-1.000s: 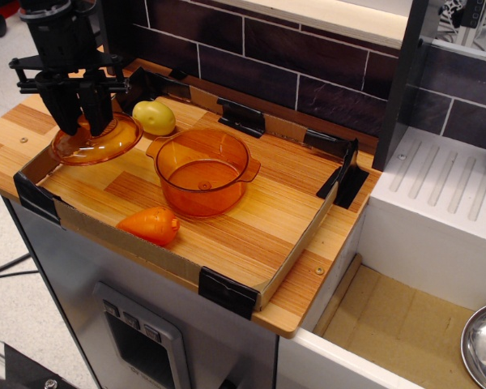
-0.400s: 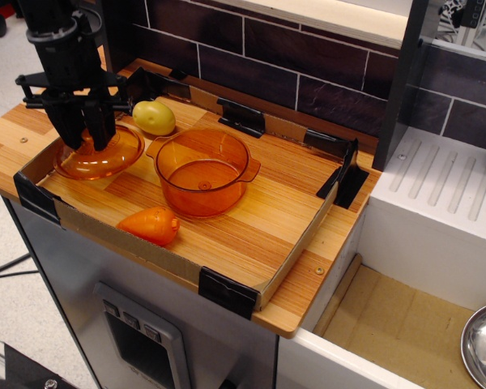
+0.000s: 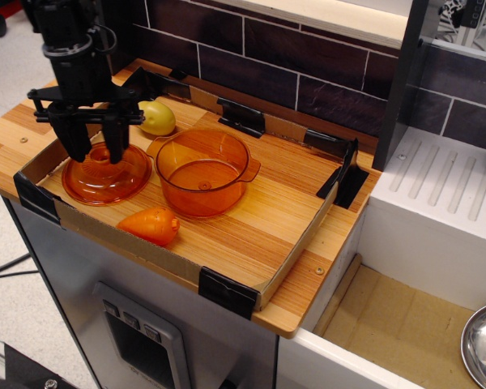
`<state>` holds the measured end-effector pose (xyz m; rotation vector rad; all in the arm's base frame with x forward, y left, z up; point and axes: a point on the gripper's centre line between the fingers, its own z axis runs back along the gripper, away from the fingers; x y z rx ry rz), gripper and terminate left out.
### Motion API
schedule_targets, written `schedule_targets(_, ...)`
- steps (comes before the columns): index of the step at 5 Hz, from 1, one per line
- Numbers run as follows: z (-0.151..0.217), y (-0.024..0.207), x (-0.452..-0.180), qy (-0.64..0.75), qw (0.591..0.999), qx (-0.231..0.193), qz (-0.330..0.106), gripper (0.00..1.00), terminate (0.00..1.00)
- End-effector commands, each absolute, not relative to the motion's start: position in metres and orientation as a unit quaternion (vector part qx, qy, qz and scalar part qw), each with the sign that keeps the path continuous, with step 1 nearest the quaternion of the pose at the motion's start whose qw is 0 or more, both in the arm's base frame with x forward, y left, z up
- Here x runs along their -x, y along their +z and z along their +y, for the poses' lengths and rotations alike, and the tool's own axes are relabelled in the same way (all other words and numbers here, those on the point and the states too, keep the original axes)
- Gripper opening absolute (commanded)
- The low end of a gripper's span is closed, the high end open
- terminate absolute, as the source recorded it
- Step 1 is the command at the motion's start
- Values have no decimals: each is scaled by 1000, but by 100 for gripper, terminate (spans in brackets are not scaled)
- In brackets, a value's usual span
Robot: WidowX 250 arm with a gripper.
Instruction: Take lid off pot
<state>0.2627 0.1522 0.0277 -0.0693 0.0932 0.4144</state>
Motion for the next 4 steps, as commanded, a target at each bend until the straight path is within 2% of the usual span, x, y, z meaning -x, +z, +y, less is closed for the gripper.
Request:
schedule_targets(1, 153, 76, -273, 208, 976, 60, 31, 100, 0)
schedule_targets(2, 144, 96, -270, 193, 980, 44, 0, 100, 0)
schedule_targets(3, 132, 111, -270, 196, 979, 53, 14, 100, 0)
schedule_targets(4, 122, 124, -272, 217, 975, 34, 10, 100, 0)
